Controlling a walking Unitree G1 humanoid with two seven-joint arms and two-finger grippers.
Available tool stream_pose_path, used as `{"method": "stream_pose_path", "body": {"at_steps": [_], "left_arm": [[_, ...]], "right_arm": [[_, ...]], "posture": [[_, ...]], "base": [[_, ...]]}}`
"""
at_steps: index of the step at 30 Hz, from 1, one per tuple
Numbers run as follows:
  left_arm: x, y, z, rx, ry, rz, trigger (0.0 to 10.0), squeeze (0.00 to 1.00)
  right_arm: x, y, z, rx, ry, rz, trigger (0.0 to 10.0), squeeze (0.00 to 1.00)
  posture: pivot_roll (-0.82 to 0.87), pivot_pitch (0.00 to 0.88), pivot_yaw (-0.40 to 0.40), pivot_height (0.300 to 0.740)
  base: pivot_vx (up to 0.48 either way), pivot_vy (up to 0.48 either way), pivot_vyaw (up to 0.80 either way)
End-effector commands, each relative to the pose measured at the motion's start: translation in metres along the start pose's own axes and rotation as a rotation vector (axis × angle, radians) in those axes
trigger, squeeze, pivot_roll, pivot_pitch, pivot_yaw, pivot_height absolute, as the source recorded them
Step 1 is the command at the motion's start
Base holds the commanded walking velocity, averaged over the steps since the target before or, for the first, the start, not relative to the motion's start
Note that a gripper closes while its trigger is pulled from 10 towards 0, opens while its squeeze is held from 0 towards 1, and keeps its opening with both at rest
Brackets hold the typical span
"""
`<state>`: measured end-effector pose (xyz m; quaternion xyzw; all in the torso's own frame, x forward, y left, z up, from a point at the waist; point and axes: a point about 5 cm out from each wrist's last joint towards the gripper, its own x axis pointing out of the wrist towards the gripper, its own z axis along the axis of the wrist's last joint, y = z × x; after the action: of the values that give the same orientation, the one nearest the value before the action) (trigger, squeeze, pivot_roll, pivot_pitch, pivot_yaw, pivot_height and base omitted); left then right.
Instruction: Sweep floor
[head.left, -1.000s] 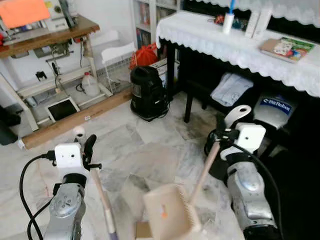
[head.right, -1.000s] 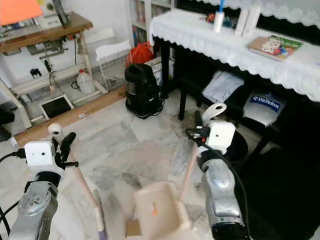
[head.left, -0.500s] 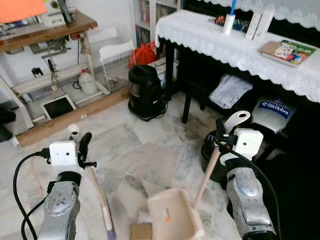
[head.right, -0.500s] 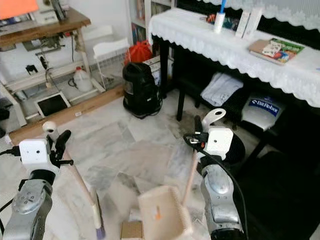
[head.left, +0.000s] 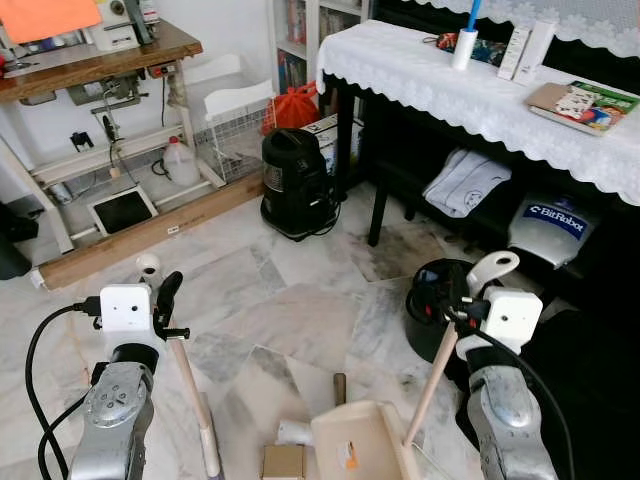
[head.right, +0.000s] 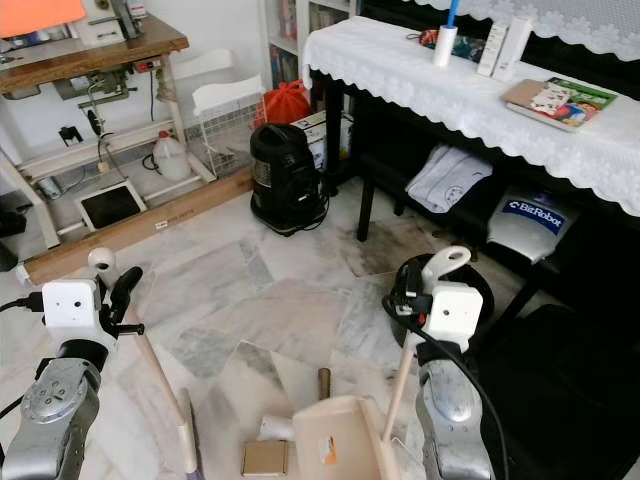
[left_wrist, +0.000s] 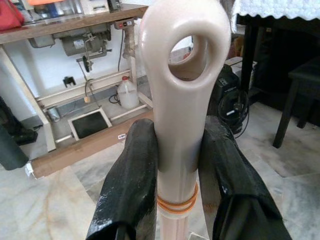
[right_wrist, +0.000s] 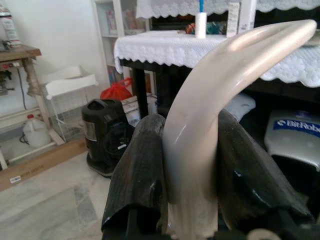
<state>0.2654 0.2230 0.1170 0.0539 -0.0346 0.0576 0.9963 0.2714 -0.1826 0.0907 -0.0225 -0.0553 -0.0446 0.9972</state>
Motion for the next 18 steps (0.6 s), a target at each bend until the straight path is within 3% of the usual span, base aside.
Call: {"method": "stream_pose_path", "body": {"at_steps": [1,12,18], "left_arm": [[0.005,0.001,0.009,0.011,-0.048,-0.009,10.0,0.00],[0.005,0.002,0.007,0.006,-0.043,-0.019,10.0,0.00],[0.005,-0.001,0.006,-0.001,-0.041,-0.023,10.0,0.00]], "right_arm": [[-0.002,-0.003,-0.003,-0.004,-0.001,-0.016,10.0,0.00],[-0.013,-0.014,-0.016,-0.063,0.073,-0.053,10.0,0.00],[-0.020,-0.023,-0.012,-0.015,0.086,-0.090,10.0,0.00]], "posture": [[-0.03,0.095,0.029,0.740],[-0.03,0.104,0.029,0.740],[-0.04,0.102,0.020,0.740]], "base": [[0.000,0.000,0.00],[0.000,0.000,0.00],[0.000,0.000,0.00]]}}
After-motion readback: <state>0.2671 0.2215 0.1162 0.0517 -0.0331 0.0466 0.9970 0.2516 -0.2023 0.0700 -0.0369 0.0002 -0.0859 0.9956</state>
